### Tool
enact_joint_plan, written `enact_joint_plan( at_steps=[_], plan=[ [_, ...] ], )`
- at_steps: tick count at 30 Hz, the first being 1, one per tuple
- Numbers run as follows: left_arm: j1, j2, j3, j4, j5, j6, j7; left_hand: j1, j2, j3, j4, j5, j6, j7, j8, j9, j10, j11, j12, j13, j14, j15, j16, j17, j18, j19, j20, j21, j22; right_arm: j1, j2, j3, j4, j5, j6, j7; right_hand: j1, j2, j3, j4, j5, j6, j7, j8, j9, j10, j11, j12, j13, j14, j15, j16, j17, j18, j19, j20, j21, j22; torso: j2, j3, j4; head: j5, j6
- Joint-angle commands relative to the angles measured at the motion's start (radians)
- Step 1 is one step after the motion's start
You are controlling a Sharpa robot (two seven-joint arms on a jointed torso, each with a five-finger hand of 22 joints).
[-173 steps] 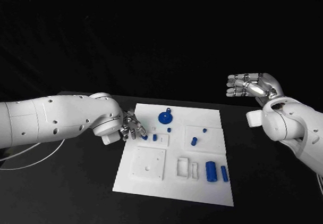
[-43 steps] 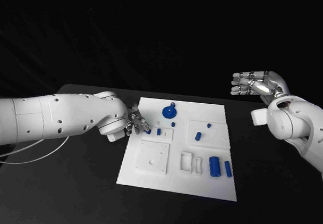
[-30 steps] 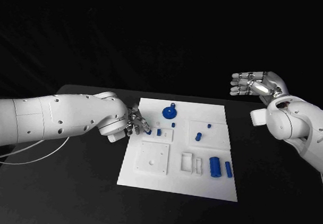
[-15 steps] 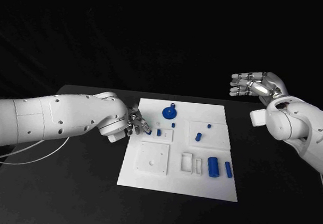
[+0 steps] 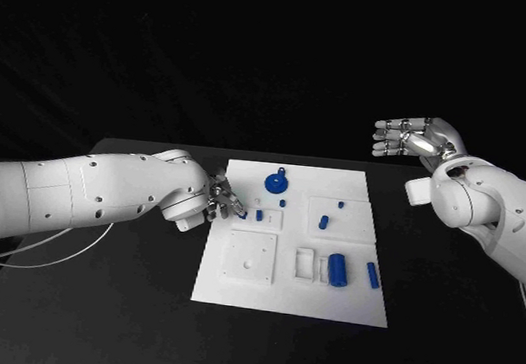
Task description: Assemble the parts on the task board
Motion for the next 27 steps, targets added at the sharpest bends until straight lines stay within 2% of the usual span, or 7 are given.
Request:
enact_joint_plan(
  at_steps=[1,6,10,15,21,23,27],
  plan=[
    [-0.007,0.010,-0.004,0.006,0.005,0.028,0.020,0.007,0.005,-0.006,0.010,-0.036,0.152,-0.078,0.001,0.001,0.047,-0.011,0.007,0.001,-0.002,-0.003,0.007,0.001,-0.008,0.002,0.002,-0.004,0.016,-0.001,0.000,0.000,0.000,-0.004,0.015,0.008,0.002,0.009,0.006,0.000,0.000,-0.001,0.005,0.002,0.000,-0.003,0.003,-0.006,-0.001,-0.005,-0.001,-0.004,-0.001,0.019,-0.006,0.000,0.006,0.002,0.000,-0.0001,0.0005,-0.003,0.002],
    [-0.007,0.011,-0.004,0.006,0.005,0.029,0.023,0.017,0.012,-0.023,0.021,-0.072,0.153,-0.080,0.000,0.005,0.047,-0.011,0.009,0.003,-0.002,-0.003,0.011,0.002,-0.008,0.001,0.003,-0.006,0.016,-0.003,0.000,0.000,0.000,-0.004,0.016,0.008,0.002,0.009,0.006,0.000,0.000,-0.001,0.005,0.002,0.000,-0.003,0.003,-0.006,-0.001,-0.005,-0.001,-0.004,-0.001,0.019,-0.006,0.000,0.006,0.002,0.000,0.0000,0.0010,-0.005,0.003],
    [-0.007,0.012,-0.003,0.006,0.004,0.030,0.025,0.021,0.016,-0.038,0.032,-0.118,0.155,-0.081,0.000,0.006,0.047,-0.011,0.011,0.006,-0.002,-0.004,0.012,0.001,-0.009,0.001,0.002,-0.006,0.016,-0.005,-0.001,0.000,0.000,-0.004,0.016,0.008,0.001,0.009,0.009,-0.002,0.000,-0.001,0.005,0.002,0.000,-0.003,0.003,-0.006,-0.001,-0.004,-0.001,-0.004,-0.001,0.019,-0.011,0.000,0.012,0.008,0.000,-0.0008,0.0012,-0.009,0.004],
    [-0.007,0.013,-0.003,0.007,-0.003,0.034,0.026,0.022,0.010,-0.061,0.049,-0.137,0.157,-0.084,0.000,0.005,0.047,-0.012,0.010,0.007,-0.002,-0.005,0.013,0.000,-0.010,0.001,0.002,-0.008,0.016,-0.007,-0.001,0.000,0.000,-0.004,0.017,0.008,0.002,0.010,0.010,-0.003,0.000,-0.001,0.006,0.002,0.000,-0.003,0.003,-0.006,-0.002,-0.005,-0.001,-0.004,-0.001,0.019,-0.012,0.000,0.014,0.010,0.000,-0.0006,0.0005,-0.009,0.007],
    [-0.007,0.015,-0.003,0.006,-0.007,0.038,0.027,0.028,0.010,-0.058,0.051,-0.081,0.157,-0.082,0.000,0.004,0.047,-0.012,0.010,0.008,-0.002,-0.004,0.014,0.001,-0.011,0.001,0.001,-0.009,0.016,-0.008,-0.001,0.000,0.000,-0.004,0.017,0.008,0.003,0.010,0.011,-0.004,0.000,-0.001,0.006,0.002,0.000,-0.003,0.003,-0.006,-0.001,-0.005,-0.001,-0.004,-0.001,0.019,-0.013,0.000,0.015,0.011,0.000,-0.0007,0.0011,-0.010,0.006],
    [-0.007,0.016,-0.003,0.006,-0.007,0.038,0.028,0.027,0.008,-0.050,0.049,-0.038,0.157,-0.081,0.000,0.003,0.047,-0.012,0.010,0.009,-0.002,-0.004,0.016,0.004,-0.011,0.000,0.001,-0.009,0.016,-0.008,-0.001,0.000,-0.001,-0.004,0.018,0.008,0.003,0.010,0.011,-0.004,0.000,-0.001,0.006,0.002,0.000,-0.003,0.003,-0.006,-0.001,-0.005,-0.001,-0.004,-0.001,0.019,-0.013,0.000,0.015,0.011,0.000,-0.0008,0.0006,-0.010,0.006],
    [-0.007,0.018,-0.003,0.004,-0.004,0.039,0.030,0.018,0.010,-0.030,0.047,0.007,0.159,-0.081,0.001,0.007,0.047,-0.012,0.012,0.011,-0.002,-0.004,0.019,0.008,-0.009,-0.003,0.003,-0.009,0.017,-0.008,-0.001,0.000,-0.001,-0.004,0.019,0.008,0.003,0.010,0.011,-0.004,0.000,-0.001,0.006,0.002,0.000,-0.003,0.003,-0.006,-0.001,-0.005,-0.001,-0.004,-0.001,0.019,-0.013,0.000,0.015,0.011,0.000,-0.0007,0.0006,-0.012,0.005]
  ],
)
